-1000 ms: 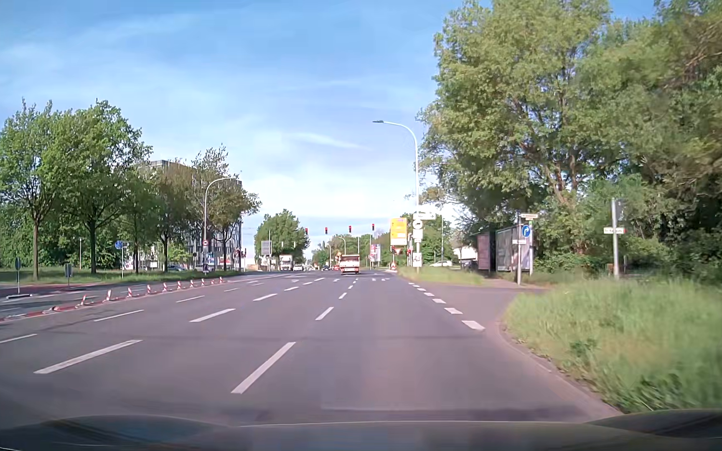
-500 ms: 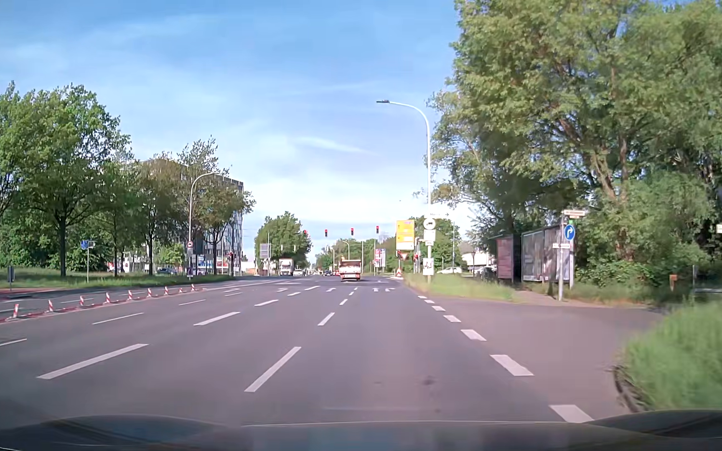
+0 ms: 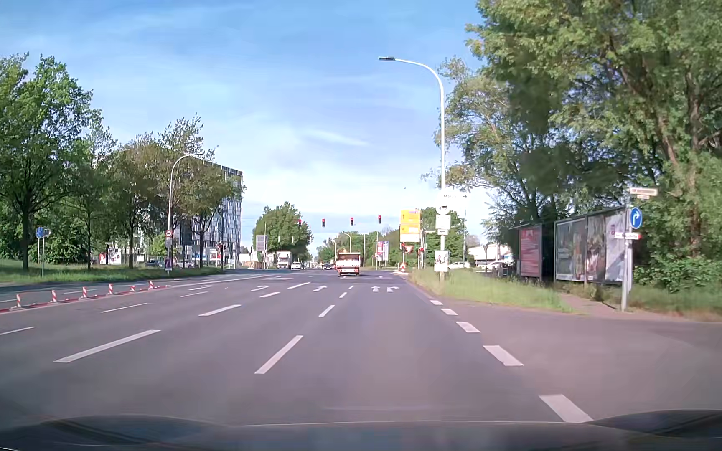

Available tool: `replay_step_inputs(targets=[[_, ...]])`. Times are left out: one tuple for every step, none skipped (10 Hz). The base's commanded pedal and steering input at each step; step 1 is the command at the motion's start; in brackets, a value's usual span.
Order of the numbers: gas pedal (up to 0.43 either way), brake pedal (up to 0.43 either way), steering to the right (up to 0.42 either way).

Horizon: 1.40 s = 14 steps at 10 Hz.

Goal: Follow the waypoints while adhering to traffic rules and regulations

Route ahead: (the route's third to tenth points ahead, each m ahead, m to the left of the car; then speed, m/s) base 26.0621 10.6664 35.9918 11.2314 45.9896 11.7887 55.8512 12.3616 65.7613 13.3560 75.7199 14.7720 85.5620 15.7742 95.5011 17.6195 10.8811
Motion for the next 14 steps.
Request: replay_step_inputs(targets=[[0.000,0.152,-0.007],[0.000,0.165,-0.006],[0.000,0.177,-0.006],[0.000,0.183,-0.006],[0.000,0.189,-0.006],[0.000,0.189,-0.006],[0.000,0.195,-0.006],[0.000,0.201,-0.006],[0.000,0.201,-0.006],[0.000,0.207,-0.006],[0.000,0.207,-0.006],[0.000,0.207,-0.006],[0.000,0.207,-0.006],[0.000,0.207,-0.006]])
